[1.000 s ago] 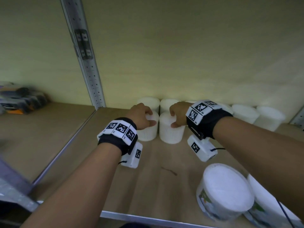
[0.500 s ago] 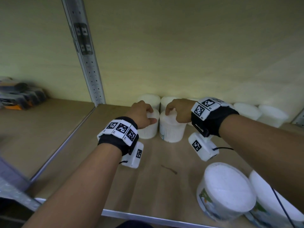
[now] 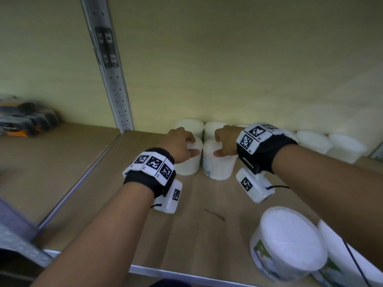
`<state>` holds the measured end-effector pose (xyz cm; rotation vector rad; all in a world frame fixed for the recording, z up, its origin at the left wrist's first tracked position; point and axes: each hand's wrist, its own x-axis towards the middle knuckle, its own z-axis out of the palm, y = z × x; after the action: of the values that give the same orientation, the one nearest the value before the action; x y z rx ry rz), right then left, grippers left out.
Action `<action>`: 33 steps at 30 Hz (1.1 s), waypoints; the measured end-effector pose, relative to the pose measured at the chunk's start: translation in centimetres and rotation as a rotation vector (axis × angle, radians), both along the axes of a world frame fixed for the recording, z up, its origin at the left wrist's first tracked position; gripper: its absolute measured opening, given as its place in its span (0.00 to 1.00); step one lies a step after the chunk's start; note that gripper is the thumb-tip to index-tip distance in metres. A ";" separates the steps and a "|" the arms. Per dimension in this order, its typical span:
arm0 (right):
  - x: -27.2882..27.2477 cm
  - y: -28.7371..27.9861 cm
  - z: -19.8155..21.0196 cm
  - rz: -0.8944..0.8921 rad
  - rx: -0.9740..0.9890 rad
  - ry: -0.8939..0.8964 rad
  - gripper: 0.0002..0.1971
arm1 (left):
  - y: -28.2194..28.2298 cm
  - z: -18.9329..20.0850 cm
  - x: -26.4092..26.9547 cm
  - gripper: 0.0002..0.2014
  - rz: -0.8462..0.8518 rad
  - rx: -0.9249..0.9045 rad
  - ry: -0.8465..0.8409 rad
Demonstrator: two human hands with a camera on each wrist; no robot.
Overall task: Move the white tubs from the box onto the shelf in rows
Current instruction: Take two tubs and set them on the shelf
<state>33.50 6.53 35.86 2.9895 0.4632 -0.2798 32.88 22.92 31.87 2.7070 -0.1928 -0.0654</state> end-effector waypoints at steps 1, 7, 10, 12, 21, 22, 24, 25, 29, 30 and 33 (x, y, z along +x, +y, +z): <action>0.0 0.0 0.0 0.010 -0.008 -0.001 0.27 | 0.0 0.0 0.0 0.24 -0.001 0.001 -0.002; -0.1 -0.3 0.7 0.074 0.002 0.070 0.29 | 0.1 -0.2 0.0 0.23 0.008 -0.024 -0.012; -0.3 -0.3 1.0 0.062 0.019 0.085 0.31 | 0.0 -0.2 -0.2 0.23 0.004 -0.028 -0.021; -0.3 -0.2 0.8 0.036 0.038 0.057 0.30 | 0.0 -0.2 -0.2 0.23 0.000 -0.035 -0.024; 0.0 0.5 0.0 -0.047 0.001 0.030 0.29 | 0.1 -0.3 -0.1 0.23 -0.011 -0.046 -0.032; -0.1 0.5 0.0 -0.044 0.001 0.025 0.28 | 0.1 -0.3 -0.2 0.23 -0.010 -0.046 -0.033; -0.3 0.5 0.2 -0.034 -0.017 0.026 0.27 | 0.1 -0.5 -0.1 0.23 -0.007 -0.041 -0.036; -0.3 0.4 0.3 -0.026 -0.026 0.036 0.27 | 0.1 -0.6 0.0 0.23 -0.004 -0.041 -0.037; -0.6 -0.1 1.1 0.015 -0.003 0.083 0.29 | 0.0 -0.6 0.1 0.23 0.003 -0.044 -0.035; -0.7 -0.2 1.2 0.024 0.020 0.093 0.31 | 0.0 -0.5 0.0 0.23 0.003 -0.039 -0.036; -0.8 -0.5 1.5 0.033 0.062 0.122 0.32 | -0.1 -0.4 -0.2 0.23 0.003 -0.038 -0.040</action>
<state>32.66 6.06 37.40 3.0335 0.5431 -0.4542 32.73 22.87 31.46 2.6718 -0.1998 -0.0065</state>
